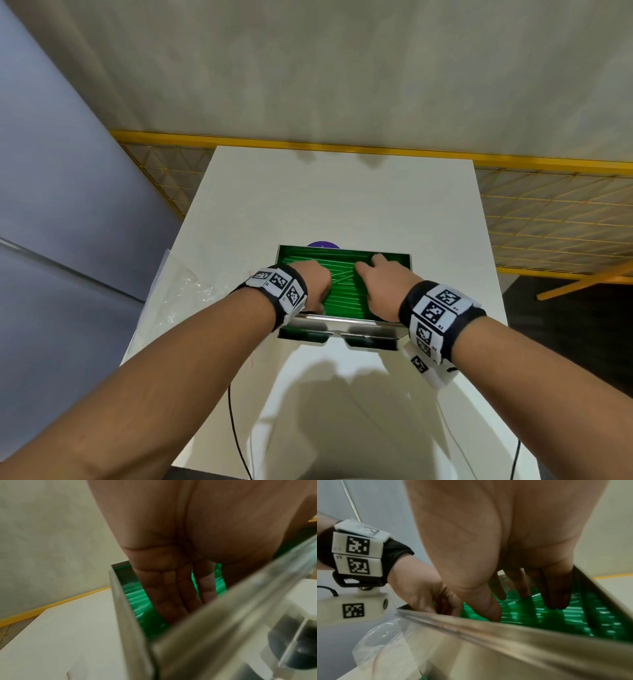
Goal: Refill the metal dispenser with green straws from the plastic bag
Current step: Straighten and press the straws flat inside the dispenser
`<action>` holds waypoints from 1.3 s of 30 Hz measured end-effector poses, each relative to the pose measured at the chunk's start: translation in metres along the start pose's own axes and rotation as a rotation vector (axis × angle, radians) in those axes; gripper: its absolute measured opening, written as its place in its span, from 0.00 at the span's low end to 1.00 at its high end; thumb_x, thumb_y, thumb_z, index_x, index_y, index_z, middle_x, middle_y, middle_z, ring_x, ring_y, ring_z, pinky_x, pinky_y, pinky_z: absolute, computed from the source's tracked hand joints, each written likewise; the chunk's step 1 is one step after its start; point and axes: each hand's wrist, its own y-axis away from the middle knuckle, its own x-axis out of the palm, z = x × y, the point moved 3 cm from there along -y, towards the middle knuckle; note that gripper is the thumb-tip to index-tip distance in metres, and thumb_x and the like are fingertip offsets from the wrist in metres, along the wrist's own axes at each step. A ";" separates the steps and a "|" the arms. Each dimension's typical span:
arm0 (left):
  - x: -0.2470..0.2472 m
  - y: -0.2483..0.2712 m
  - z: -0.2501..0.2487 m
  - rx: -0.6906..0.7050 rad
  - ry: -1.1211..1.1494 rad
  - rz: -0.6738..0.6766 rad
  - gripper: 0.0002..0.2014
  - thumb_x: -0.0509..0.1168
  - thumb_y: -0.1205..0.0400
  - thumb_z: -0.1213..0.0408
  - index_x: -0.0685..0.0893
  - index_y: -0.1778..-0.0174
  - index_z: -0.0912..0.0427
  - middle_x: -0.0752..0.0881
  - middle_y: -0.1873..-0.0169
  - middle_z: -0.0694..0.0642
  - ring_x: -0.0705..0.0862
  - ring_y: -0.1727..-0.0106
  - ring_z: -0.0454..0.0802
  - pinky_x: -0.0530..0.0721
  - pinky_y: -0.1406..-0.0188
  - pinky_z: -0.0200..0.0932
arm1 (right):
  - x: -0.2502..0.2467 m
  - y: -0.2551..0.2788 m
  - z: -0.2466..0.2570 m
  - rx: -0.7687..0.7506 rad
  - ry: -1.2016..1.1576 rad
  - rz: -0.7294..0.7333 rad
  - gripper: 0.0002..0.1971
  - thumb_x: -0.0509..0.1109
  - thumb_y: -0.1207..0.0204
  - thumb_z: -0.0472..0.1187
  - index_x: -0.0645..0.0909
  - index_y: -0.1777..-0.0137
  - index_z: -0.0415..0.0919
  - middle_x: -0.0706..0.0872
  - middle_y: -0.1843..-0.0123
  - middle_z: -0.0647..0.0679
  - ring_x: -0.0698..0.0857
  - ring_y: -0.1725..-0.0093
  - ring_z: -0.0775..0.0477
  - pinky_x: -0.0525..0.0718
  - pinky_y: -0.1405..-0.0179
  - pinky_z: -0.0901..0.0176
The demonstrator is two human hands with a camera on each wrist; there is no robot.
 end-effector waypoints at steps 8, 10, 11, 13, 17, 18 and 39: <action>-0.028 0.007 0.014 -0.102 -0.123 -0.246 0.14 0.63 0.15 0.52 0.85 0.46 0.60 0.87 0.52 0.59 0.85 0.54 0.58 0.75 0.62 0.47 | 0.001 0.005 0.009 0.037 0.211 -0.018 0.09 0.64 0.24 0.41 0.77 0.46 0.41 0.83 0.55 0.45 0.74 0.40 0.38 0.77 0.53 0.49; -0.023 0.006 0.012 -0.104 -0.108 -0.257 0.18 0.64 0.16 0.47 0.84 0.45 0.59 0.87 0.53 0.57 0.84 0.57 0.56 0.79 0.62 0.47 | 0.000 0.001 0.014 0.030 0.237 -0.088 0.12 0.66 0.25 0.43 0.78 0.44 0.40 0.85 0.49 0.43 0.75 0.40 0.38 0.78 0.51 0.50; -0.018 0.004 0.011 -0.098 -0.076 -0.253 0.21 0.64 0.17 0.42 0.82 0.44 0.58 0.87 0.53 0.56 0.85 0.55 0.55 0.82 0.60 0.48 | 0.001 -0.003 0.015 0.027 0.224 -0.102 0.16 0.67 0.25 0.43 0.78 0.40 0.38 0.84 0.45 0.41 0.76 0.39 0.38 0.79 0.49 0.49; -0.007 0.000 0.012 -0.076 0.002 -0.220 0.29 0.61 0.21 0.31 0.80 0.43 0.56 0.87 0.51 0.55 0.86 0.52 0.55 0.87 0.53 0.51 | 0.006 -0.011 0.013 0.065 0.130 -0.077 0.22 0.68 0.25 0.42 0.74 0.33 0.33 0.82 0.39 0.38 0.78 0.38 0.37 0.83 0.47 0.47; 0.009 -0.003 0.018 -0.067 0.039 -0.110 0.41 0.62 0.28 0.23 0.78 0.35 0.56 0.86 0.46 0.56 0.86 0.47 0.55 0.87 0.47 0.52 | 0.012 -0.020 0.007 0.131 0.050 -0.010 0.24 0.68 0.25 0.38 0.72 0.30 0.30 0.75 0.34 0.34 0.80 0.38 0.34 0.85 0.41 0.42; 0.010 -0.002 0.020 -0.075 0.019 -0.097 0.40 0.65 0.28 0.26 0.78 0.33 0.56 0.86 0.45 0.57 0.86 0.46 0.56 0.87 0.46 0.52 | 0.013 -0.021 0.007 0.135 0.058 -0.002 0.24 0.67 0.25 0.38 0.71 0.29 0.30 0.73 0.34 0.34 0.79 0.38 0.34 0.85 0.40 0.41; -0.003 -0.001 0.015 -0.014 -0.232 -0.059 0.15 0.63 0.12 0.56 0.87 0.39 0.62 0.87 0.44 0.61 0.86 0.44 0.60 0.86 0.46 0.54 | 0.005 -0.017 0.009 0.126 0.293 0.023 0.24 0.67 0.25 0.47 0.78 0.31 0.37 0.76 0.34 0.38 0.75 0.35 0.36 0.81 0.41 0.45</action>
